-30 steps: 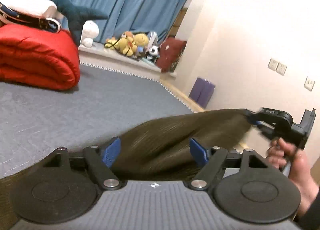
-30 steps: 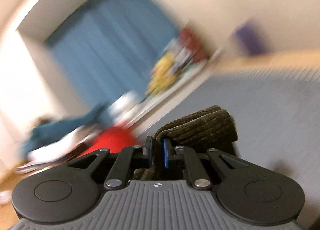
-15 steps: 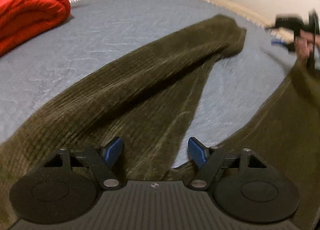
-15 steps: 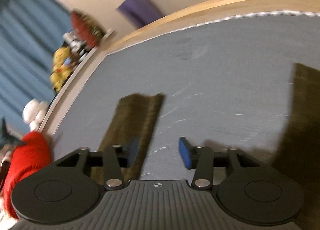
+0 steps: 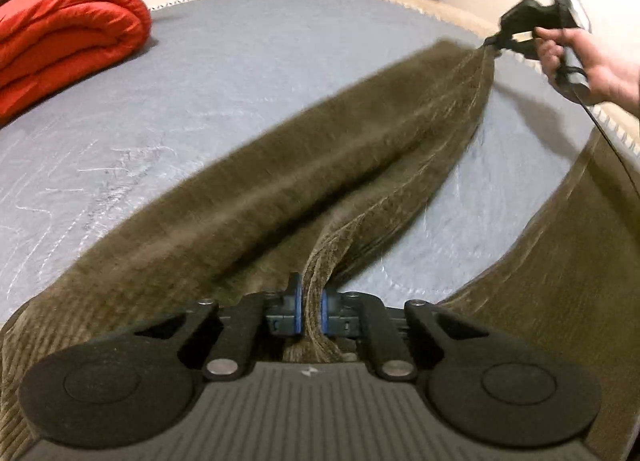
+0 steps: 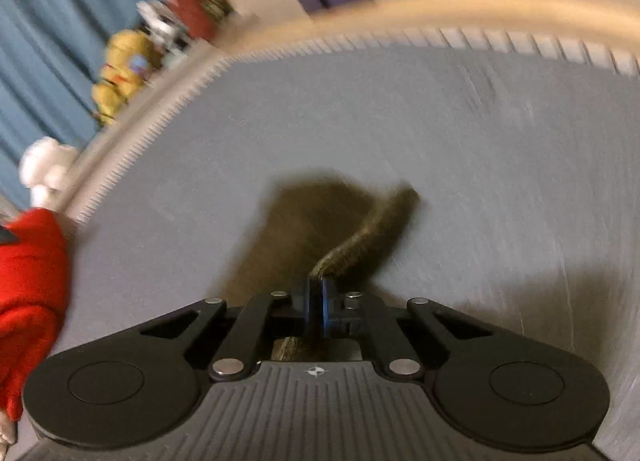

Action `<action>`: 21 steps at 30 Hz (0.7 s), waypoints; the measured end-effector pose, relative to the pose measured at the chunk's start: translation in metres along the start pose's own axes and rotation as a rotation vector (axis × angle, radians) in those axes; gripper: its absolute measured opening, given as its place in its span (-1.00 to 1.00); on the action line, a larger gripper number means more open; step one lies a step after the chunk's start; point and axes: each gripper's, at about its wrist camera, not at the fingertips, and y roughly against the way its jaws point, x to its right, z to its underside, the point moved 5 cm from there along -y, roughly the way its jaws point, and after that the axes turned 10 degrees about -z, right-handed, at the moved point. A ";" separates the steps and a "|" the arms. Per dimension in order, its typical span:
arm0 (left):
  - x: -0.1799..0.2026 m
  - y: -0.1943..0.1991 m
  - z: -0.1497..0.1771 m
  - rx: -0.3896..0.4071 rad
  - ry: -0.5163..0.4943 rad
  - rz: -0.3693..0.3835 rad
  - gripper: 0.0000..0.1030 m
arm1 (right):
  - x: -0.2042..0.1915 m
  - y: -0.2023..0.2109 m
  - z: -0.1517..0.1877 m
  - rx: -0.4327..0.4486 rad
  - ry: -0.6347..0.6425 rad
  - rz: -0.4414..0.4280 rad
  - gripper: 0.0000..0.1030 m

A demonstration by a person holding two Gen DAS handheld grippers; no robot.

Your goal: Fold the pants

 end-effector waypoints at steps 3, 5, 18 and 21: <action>-0.005 0.021 -0.002 0.025 -0.042 0.060 -0.83 | -0.024 0.065 -0.019 0.106 0.063 -0.042 -0.92; -0.005 0.035 0.003 0.015 -0.107 0.111 -0.83 | -0.013 0.105 -0.009 0.108 0.093 0.047 -0.92; -0.114 0.092 0.006 0.101 0.172 0.178 0.05 | 0.048 0.157 0.044 0.032 0.125 0.296 -0.60; -0.188 0.091 0.021 0.086 0.354 -0.010 0.06 | -0.021 0.127 0.054 -0.034 0.274 0.097 -0.28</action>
